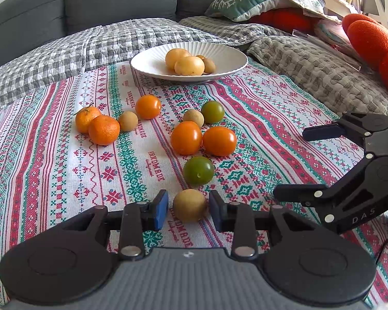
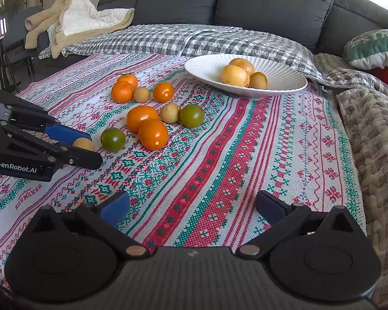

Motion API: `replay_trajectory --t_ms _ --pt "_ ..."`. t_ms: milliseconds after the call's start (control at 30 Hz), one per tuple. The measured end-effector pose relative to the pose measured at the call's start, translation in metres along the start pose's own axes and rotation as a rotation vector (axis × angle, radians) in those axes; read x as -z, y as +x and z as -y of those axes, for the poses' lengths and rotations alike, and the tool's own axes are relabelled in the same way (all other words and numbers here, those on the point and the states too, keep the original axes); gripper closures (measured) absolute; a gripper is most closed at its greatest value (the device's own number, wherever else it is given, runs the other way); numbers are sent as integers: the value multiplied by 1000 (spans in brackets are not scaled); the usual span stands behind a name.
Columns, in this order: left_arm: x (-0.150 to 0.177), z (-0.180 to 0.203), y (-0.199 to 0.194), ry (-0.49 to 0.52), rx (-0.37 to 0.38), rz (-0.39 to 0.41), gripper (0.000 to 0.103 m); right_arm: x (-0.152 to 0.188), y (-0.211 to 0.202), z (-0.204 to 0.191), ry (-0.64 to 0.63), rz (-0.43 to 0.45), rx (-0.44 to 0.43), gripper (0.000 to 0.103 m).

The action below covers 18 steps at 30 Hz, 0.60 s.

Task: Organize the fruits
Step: 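Position the left tool fingers around the brown round fruit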

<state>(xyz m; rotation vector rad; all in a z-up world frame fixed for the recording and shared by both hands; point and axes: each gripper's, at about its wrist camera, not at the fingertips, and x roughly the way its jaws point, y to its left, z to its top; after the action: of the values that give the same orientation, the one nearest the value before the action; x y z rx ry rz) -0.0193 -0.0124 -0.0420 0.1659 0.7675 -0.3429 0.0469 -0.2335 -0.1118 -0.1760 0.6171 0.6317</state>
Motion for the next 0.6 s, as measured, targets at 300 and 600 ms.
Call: replay_trajectory --t_ms 300,600 --pt "0 0 0 -2 1 -3 79 0 0 0 0 0 0 0" --pt "0 -6 -2 -9 26 -25 59 0 0 0 0 0 1 0"
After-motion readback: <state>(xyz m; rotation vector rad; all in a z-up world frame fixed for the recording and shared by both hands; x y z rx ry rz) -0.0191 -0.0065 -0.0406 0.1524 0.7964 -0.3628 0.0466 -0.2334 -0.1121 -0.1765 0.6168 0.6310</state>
